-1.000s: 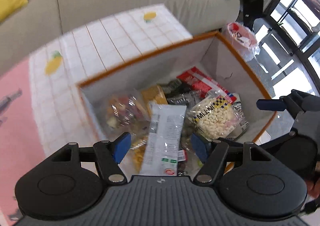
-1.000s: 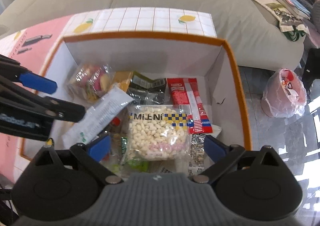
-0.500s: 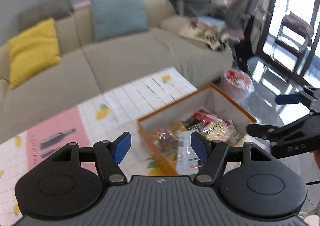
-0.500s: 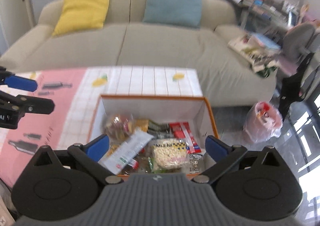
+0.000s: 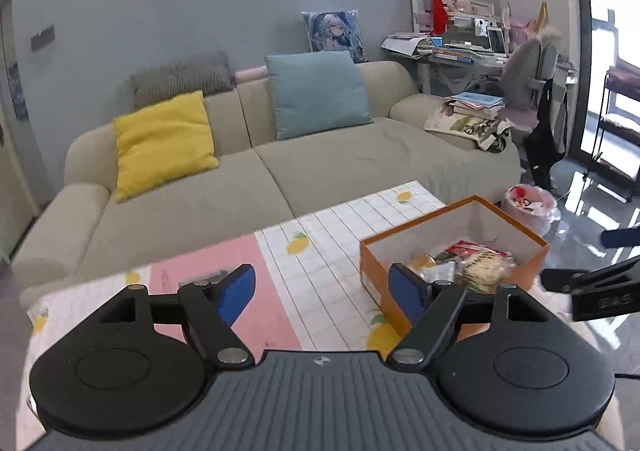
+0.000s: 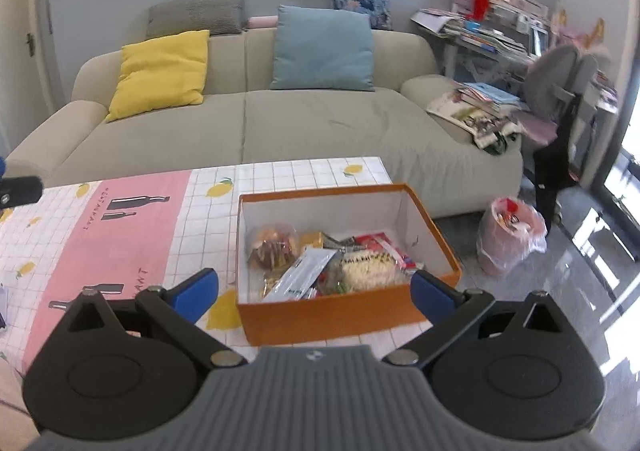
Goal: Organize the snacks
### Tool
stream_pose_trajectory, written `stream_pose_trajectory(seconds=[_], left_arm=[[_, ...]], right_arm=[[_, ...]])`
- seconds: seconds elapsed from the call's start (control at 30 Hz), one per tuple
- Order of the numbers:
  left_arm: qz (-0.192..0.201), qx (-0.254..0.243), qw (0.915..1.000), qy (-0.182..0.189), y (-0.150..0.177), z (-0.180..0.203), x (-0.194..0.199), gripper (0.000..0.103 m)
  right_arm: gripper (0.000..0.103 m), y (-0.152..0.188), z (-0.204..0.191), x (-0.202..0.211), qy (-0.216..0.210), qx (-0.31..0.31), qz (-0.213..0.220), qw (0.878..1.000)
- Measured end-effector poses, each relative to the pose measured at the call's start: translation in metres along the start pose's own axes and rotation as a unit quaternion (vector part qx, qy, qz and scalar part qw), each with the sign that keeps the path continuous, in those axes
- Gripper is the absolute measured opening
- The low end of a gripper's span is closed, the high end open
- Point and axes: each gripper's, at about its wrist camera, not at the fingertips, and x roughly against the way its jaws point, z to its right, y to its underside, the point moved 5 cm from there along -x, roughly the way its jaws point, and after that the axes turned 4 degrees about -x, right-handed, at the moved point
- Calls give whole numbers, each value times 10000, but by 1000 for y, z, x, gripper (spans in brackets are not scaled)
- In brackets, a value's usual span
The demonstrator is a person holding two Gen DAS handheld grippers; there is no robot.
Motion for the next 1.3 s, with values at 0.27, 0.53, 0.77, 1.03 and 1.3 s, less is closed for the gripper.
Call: stream_pose_trajectory(seconds=[0.27, 0.53, 0.77, 1.03, 1.3], left_arm=[[-644, 487, 9967, -58, 44, -12, -3, 91], [-888, 667, 9938, -50, 57, -15, -3, 91], [-938, 687, 9932, 56, 62, -11, -2, 91], [-1028, 758, 9918, 76, 63, -11, -3, 91], [-1043, 765, 9916, 79, 63, -11, -3, 91]], right_arm=[[100, 23, -28, 9, -126, 0, -96, 9999], [100, 37, -51, 11, -145, 228, -170, 9995], [100, 35, -55, 10, -188, 297, -161, 9993], [100, 35, -53, 8, -235, 253, -212, 9992], [100, 35, -55, 9, -232, 276, -175, 9992]])
